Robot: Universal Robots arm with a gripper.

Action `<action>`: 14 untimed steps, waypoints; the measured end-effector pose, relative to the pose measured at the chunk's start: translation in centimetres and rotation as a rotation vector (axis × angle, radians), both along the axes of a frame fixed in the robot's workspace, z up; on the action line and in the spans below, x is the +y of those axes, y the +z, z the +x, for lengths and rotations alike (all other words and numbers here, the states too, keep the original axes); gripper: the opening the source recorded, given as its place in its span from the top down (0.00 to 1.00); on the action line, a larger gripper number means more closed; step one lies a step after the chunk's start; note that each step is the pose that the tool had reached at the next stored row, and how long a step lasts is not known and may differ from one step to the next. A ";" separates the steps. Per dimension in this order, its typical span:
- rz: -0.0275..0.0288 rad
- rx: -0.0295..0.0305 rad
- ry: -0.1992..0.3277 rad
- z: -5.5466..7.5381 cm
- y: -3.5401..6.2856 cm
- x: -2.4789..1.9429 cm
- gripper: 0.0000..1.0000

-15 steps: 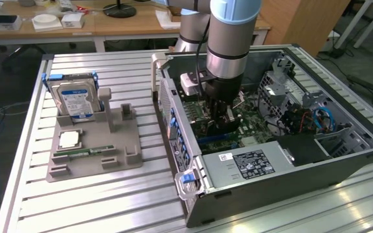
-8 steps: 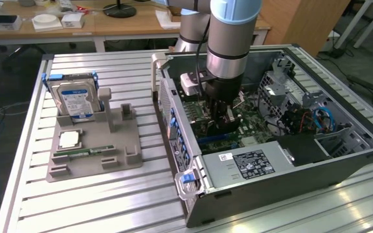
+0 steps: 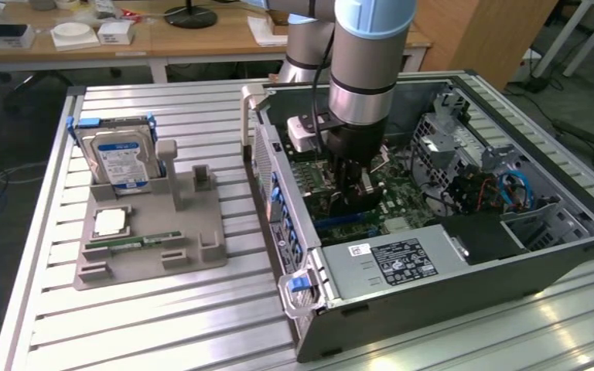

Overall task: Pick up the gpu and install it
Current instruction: 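Insert the gpu into the slot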

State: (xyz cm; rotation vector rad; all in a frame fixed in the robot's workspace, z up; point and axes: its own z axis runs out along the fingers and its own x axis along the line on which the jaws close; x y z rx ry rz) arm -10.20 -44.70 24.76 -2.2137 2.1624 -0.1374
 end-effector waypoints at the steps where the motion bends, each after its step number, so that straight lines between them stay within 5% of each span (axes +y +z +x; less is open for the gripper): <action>1: -0.0001 0.0000 0.000 0.0 -0.01 0.02 0.74; 14: -0.0049 -0.0001 0.000 0.0 -0.02 -0.24 0.74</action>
